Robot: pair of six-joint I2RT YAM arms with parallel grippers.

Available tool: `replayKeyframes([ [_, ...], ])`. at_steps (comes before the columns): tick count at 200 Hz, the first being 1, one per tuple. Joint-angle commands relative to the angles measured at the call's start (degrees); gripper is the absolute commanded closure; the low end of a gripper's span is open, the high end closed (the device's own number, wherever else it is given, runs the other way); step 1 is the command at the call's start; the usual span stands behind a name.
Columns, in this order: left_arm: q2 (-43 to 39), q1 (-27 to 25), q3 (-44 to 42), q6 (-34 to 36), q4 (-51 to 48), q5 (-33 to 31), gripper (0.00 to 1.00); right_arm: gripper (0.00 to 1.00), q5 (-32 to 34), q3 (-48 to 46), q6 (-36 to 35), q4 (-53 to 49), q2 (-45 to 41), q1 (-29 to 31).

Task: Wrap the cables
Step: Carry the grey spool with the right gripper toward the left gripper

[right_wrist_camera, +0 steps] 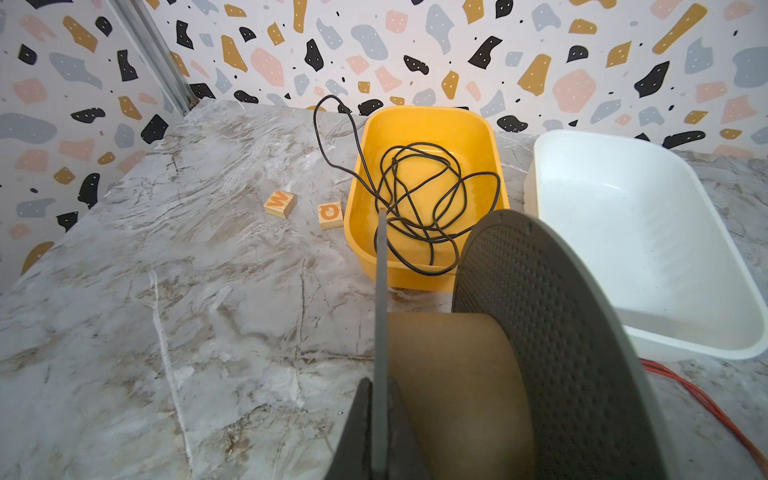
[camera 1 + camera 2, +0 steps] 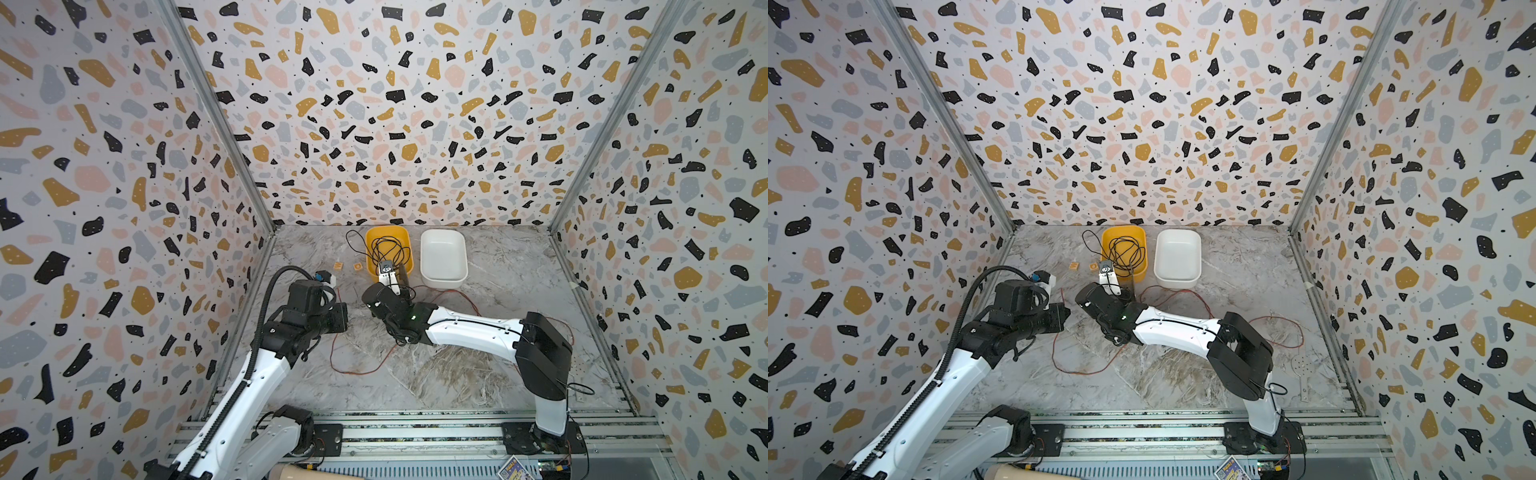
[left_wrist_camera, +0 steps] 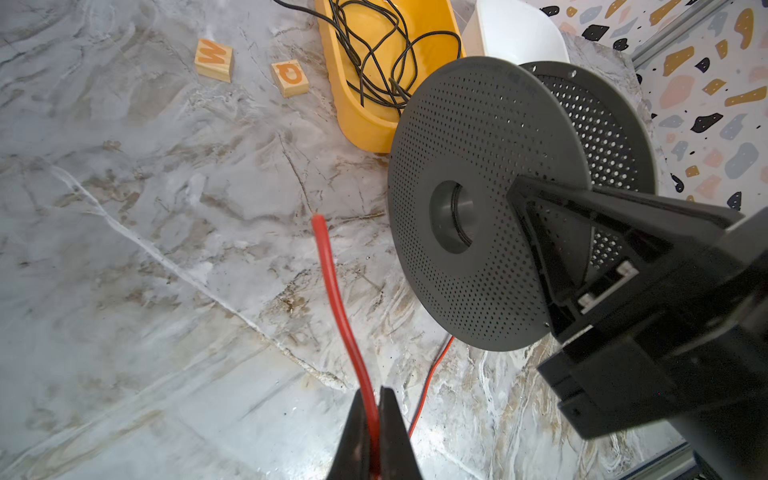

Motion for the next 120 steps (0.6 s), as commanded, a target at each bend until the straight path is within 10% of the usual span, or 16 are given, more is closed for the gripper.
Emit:
replayKeyframes([
  [1, -0.7, -0.1, 1.9, -0.3, 0.1, 0.7, 1.00, 0.77, -0.9, 0.7, 0.1, 2.8, -2.0, 0.1],
  [77, -0.5, -0.1, 5.6, -5.2, 4.5, 9.7, 1.00, 0.17, -13.2, -11.8, -7.8, 12.3, -16.6, 0.0],
  [120, -1.1, -0.2, 5.9, -18.8, 16.3, 14.9, 1.00, 0.13, -18.4, -22.0, -16.0, 14.8, -26.2, 2.5],
])
